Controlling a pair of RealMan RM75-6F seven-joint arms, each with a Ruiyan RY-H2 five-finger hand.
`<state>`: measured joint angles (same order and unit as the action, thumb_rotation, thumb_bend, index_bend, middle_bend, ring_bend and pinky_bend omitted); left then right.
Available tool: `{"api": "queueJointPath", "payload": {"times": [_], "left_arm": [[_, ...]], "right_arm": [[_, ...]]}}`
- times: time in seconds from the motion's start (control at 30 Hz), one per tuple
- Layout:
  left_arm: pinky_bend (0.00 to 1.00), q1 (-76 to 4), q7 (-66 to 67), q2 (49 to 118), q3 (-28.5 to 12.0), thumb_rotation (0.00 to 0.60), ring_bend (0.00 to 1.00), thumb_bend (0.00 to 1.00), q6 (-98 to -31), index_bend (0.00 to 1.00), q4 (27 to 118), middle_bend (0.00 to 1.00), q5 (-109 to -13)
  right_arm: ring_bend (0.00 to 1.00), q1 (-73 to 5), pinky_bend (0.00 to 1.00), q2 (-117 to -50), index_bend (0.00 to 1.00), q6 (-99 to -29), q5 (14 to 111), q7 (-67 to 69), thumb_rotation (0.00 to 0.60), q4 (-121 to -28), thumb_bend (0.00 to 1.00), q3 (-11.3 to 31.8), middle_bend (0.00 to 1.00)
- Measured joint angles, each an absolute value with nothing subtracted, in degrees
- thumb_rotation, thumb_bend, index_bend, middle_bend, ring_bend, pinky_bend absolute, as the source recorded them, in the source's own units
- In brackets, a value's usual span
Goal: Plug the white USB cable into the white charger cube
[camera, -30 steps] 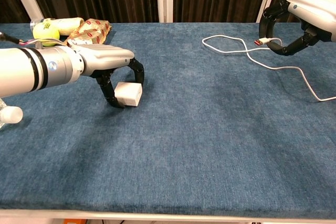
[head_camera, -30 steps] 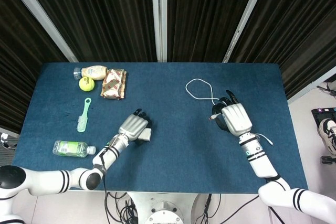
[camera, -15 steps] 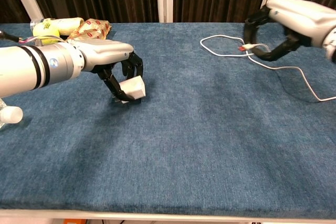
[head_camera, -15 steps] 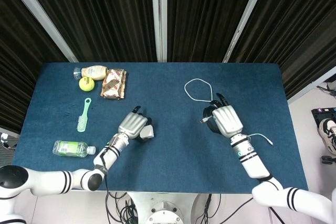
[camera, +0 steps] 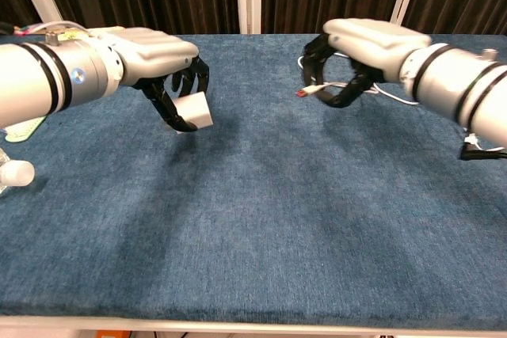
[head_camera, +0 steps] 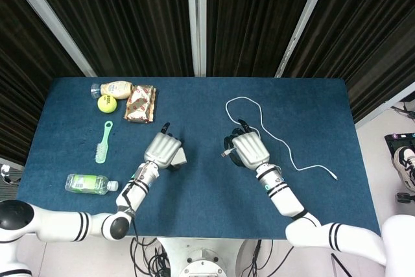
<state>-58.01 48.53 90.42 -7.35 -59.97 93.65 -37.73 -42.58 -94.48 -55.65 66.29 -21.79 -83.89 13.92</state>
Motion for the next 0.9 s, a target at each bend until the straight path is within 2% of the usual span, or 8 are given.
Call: {"api": "queueJointPath", "payload": {"times": [0.33,0.57,0.9], "left_arm": [[0.07,-62.8,58.4,89.7,-9.5,0.537,0.39,0.21,-63.9,0.48,98.0,0.51,-28.1],[0.07,-65.9,60.9,89.8,-11.6,0.542,0.39,0.21,-65.2,0.48,99.1,0.51,-23.0],[0.07,-69.1,62.8,91.1,-13.2,0.543,0.39,0.21,-66.6,0.48,98.3,0.52,-17.6]], "right_arm": [[0.26,-45.9,0.01,-101.9,0.66,-57.3,60.4,-28.3,0.6,-80.9,0.47,15.8,0.5],[0.26,-47.3,0.01,-106.9,0.66,-60.7,59.3,-29.7,0.6,-77.9,0.47,17.2,0.5],[0.26,-47.9,0.01,-110.5,0.66,-64.1,58.3,-30.3,0.6,-75.9,0.47,19.1,0.5]]}}
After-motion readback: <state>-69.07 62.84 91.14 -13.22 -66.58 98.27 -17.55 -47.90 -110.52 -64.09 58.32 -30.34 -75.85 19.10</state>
